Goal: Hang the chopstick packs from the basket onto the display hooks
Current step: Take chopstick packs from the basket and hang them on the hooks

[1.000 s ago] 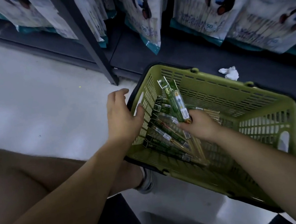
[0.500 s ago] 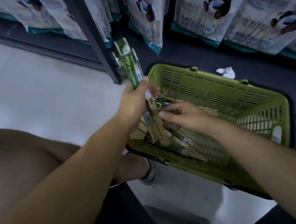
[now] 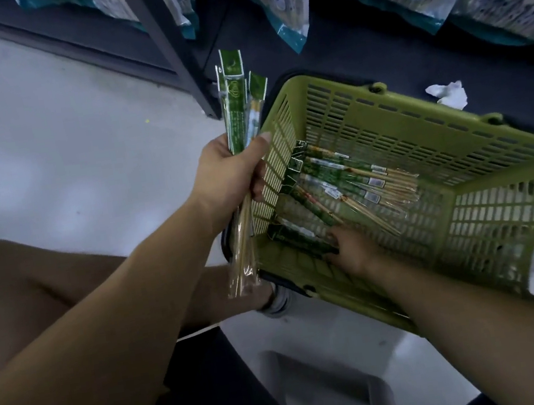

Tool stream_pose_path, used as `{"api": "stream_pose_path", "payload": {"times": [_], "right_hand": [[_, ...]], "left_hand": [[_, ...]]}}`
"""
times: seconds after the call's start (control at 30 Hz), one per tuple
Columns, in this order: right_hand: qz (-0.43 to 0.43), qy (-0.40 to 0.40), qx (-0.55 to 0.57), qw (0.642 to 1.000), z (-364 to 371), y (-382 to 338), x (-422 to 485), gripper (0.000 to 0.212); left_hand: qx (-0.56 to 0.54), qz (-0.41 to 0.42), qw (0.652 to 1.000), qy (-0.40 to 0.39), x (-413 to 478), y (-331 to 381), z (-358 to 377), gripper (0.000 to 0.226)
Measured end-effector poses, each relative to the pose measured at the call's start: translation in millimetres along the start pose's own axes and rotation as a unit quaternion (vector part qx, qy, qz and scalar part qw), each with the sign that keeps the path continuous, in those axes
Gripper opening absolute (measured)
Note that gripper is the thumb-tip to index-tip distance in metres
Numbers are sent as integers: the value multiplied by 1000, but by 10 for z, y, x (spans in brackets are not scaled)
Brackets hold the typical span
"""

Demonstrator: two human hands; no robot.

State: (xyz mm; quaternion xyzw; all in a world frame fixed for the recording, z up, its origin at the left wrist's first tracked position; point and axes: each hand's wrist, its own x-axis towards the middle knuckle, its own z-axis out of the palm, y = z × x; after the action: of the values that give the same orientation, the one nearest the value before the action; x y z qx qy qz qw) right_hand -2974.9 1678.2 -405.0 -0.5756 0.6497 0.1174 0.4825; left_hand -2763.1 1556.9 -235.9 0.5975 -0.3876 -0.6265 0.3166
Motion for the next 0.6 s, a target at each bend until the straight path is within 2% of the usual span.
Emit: {"api": "stream_pose_path", "payload": {"times": [0.17, 0.37, 0.6], "right_hand": [[4, -54, -62, 997, -7, -16, 109, 31], [-1, -138, -60, 989, -81, 11, 177, 31], [-20, -161, -61, 985, -183, 38, 150, 31]], "left_hand": [[18, 6, 1000, 14, 25, 10, 53, 22], [17, 1, 1000, 16, 59, 9, 58, 22], [7, -6, 1000, 13, 58, -14, 74, 21]]}}
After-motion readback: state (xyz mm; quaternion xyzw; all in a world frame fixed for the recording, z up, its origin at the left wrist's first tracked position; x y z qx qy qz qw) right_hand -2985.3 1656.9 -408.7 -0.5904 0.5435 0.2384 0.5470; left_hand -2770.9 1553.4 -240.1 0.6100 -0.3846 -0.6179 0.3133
